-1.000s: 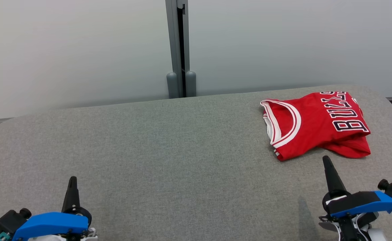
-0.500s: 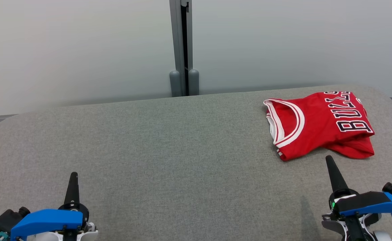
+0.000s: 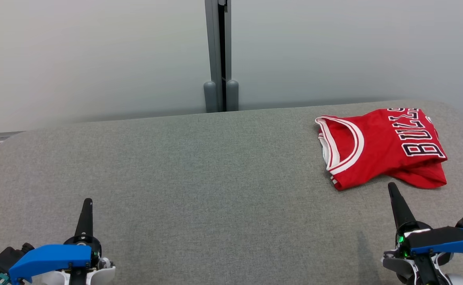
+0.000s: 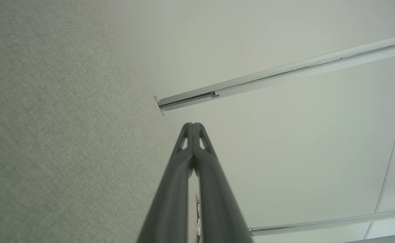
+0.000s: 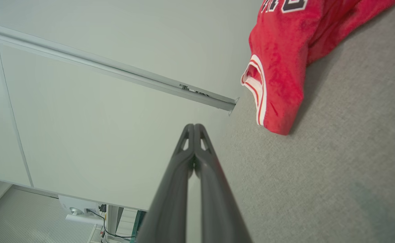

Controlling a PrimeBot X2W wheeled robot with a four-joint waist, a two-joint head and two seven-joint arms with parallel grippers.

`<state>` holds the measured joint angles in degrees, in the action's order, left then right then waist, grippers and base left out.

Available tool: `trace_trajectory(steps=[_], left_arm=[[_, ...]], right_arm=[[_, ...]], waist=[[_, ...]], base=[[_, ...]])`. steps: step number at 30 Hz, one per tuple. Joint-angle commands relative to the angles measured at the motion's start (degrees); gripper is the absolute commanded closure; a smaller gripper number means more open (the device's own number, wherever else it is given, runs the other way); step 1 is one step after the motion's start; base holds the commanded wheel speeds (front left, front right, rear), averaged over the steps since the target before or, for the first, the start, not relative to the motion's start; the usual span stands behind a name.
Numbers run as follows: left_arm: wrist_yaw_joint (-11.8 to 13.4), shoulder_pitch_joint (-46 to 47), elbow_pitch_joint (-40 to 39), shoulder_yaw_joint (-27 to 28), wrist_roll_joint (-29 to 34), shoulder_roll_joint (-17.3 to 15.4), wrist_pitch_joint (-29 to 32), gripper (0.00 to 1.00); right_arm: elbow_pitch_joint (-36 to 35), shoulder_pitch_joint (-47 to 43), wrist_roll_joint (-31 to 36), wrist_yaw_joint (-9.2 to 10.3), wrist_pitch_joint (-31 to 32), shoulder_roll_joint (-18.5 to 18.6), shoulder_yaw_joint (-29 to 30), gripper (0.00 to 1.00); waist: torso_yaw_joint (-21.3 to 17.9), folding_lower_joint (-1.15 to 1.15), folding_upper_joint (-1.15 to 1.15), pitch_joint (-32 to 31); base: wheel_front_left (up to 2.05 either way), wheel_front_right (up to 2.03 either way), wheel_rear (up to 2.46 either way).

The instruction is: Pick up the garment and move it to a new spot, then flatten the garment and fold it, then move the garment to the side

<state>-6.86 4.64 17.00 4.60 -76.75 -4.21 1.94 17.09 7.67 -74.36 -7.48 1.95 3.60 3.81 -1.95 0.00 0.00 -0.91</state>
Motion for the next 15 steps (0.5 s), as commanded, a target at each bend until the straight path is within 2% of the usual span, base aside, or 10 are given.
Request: trace_trajectory(steps=[1, 15], left_arm=[[-0.38, 1.29, -0.71, 0.3, -1.0, -0.03, 0.28, 1.0], [-0.52, 1.55, -1.65, 1.05, -6.64, 0.53, 2.05, 1.0]], right_arm=[[-0.84, -0.51, -1.19, -0.02, 0.25, -0.07, 0.32, 1.0], [-1.77, -0.97, -7.67, -0.02, 2.04, -0.35, 1.32, 1.0]], waist=[[0.05, 0.0, 0.0, 0.03], [0.7, 0.0, 0.0, 0.4]], base=[[0.0, 0.0, 0.0], [0.0, 0.0, 0.0]])
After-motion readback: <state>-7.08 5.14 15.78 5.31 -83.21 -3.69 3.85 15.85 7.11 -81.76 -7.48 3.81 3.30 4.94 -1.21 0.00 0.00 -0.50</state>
